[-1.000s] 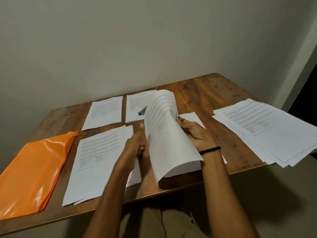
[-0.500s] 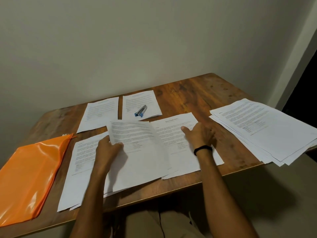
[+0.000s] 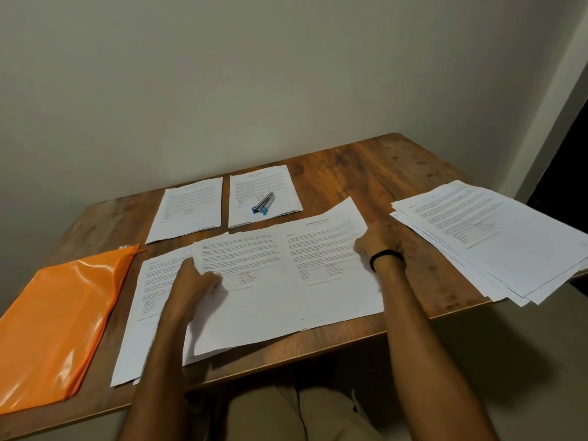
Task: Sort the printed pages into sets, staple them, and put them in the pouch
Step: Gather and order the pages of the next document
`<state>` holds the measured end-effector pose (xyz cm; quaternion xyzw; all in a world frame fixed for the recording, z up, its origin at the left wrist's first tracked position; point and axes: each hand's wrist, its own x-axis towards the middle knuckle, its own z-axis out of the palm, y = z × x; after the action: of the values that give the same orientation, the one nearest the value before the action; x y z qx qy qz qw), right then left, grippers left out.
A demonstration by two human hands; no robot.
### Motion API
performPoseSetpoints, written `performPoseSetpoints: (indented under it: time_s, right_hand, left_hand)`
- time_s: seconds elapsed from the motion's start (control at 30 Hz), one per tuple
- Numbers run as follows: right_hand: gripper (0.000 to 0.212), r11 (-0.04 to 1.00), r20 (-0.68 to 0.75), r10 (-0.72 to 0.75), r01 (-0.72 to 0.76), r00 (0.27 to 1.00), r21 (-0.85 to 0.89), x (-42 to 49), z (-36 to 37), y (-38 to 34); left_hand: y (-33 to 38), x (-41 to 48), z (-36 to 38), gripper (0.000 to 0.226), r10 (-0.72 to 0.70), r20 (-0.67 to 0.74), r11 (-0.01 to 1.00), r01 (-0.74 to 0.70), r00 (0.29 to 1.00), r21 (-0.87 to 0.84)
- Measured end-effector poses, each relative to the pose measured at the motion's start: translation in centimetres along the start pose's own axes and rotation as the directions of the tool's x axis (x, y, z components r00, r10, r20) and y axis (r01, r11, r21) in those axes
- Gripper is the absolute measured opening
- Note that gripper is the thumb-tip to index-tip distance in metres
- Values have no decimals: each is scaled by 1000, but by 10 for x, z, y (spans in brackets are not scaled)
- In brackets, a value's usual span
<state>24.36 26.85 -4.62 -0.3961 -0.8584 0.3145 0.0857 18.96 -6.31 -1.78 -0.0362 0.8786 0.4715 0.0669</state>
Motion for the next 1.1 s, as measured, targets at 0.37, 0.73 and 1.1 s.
performPoseSetpoints:
  time_s: [0.37, 0.73, 1.1]
  right_hand:
    - [15, 433, -143, 214, 37, 966, 900, 19, -64, 14]
    - [18, 804, 206, -184, 26, 961, 595, -24, -12, -15]
    - [15, 974, 60, -228, 227, 972, 12, -47, 26, -27]
  left_hand:
    - [-5, 9, 2, 70, -29, 62, 996, 23, 998, 86]
    - [7, 15, 39, 45, -26, 68, 997, 31, 997, -72]
    - [15, 14, 83, 25, 45, 159, 997, -34, 986, -69]
